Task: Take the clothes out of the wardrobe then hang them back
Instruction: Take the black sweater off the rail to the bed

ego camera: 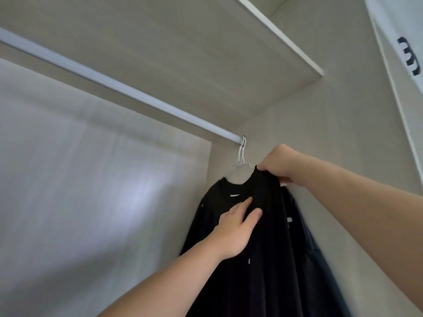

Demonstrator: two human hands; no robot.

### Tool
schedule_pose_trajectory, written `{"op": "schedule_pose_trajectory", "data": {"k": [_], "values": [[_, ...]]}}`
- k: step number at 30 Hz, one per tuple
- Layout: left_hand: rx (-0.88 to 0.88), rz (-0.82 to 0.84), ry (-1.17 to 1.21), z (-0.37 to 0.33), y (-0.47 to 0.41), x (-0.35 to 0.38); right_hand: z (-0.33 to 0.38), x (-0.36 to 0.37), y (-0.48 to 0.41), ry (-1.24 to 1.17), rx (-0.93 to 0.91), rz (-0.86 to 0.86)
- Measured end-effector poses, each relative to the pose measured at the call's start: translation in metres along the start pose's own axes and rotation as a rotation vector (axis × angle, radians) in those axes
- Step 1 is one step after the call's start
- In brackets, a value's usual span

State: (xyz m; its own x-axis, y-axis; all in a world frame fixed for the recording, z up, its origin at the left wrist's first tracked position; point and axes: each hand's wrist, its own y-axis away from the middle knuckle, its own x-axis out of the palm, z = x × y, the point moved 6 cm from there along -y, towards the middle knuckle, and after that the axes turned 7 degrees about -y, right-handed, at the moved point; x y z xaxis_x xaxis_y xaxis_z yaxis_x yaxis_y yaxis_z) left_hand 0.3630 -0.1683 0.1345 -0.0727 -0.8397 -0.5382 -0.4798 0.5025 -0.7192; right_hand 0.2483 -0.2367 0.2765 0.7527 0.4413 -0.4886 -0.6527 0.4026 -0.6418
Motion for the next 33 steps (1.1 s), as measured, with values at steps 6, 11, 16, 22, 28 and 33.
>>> {"op": "schedule_pose_trajectory", "data": {"k": [6,11,16,22,28,33], "values": [[-0.018,-0.003,0.001,0.009,0.005,-0.005,0.02,0.023,-0.004,0.232,-0.038,-0.014],[-0.022,-0.007,-0.06,0.01,0.009,-0.01,0.016,0.033,-0.011,0.304,-0.097,-0.181],[-0.026,0.025,-0.151,0.015,0.014,-0.011,0.009,0.032,-0.006,0.266,-0.141,-0.276],[-0.006,-0.023,-0.169,0.008,0.022,-0.026,0.011,0.029,0.005,0.302,-0.199,-0.34],[0.022,-0.343,-0.245,-0.004,0.025,-0.057,-0.001,-0.019,0.042,0.412,-0.364,-0.451],[0.029,-0.585,-0.261,-0.04,0.026,-0.066,-0.007,-0.098,0.097,0.605,-0.525,-0.617]]}}
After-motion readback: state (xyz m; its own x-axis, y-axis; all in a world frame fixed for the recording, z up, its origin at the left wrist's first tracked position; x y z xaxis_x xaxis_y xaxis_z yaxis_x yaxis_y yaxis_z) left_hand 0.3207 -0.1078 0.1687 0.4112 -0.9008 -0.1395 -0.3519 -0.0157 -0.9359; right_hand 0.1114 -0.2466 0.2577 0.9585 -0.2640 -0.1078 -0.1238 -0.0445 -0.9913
